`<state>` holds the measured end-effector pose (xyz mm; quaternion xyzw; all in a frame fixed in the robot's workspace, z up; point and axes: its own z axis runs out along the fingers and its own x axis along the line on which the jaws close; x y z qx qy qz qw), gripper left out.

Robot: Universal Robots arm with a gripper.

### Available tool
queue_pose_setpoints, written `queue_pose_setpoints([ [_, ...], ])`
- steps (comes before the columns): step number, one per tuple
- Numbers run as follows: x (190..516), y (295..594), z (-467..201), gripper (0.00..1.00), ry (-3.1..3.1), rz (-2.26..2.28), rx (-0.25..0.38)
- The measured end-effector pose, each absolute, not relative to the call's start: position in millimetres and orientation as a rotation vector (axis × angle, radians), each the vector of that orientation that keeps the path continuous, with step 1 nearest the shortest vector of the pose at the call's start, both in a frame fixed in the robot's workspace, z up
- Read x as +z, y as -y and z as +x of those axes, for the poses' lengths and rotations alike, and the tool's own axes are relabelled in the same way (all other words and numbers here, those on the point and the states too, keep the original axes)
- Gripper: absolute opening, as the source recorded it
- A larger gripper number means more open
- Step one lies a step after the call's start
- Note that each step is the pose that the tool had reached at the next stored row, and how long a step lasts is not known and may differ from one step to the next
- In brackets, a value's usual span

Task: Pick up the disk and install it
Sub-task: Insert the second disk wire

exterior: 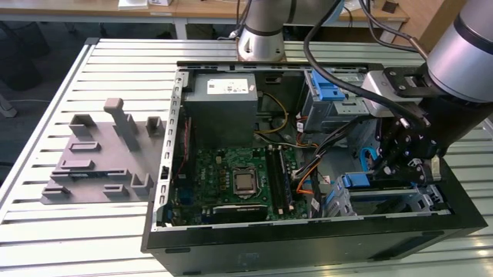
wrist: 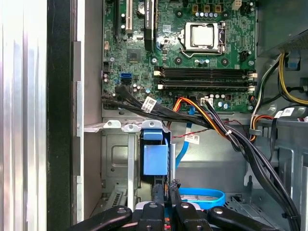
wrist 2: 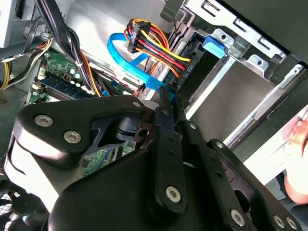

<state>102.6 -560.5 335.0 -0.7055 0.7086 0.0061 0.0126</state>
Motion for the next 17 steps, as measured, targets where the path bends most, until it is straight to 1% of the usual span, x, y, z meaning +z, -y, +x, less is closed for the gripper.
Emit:
queue_pose_setpoints([
  [17, 334.9, 560.8, 103.7, 0.16, -2.208, -2.197, 0.019],
])
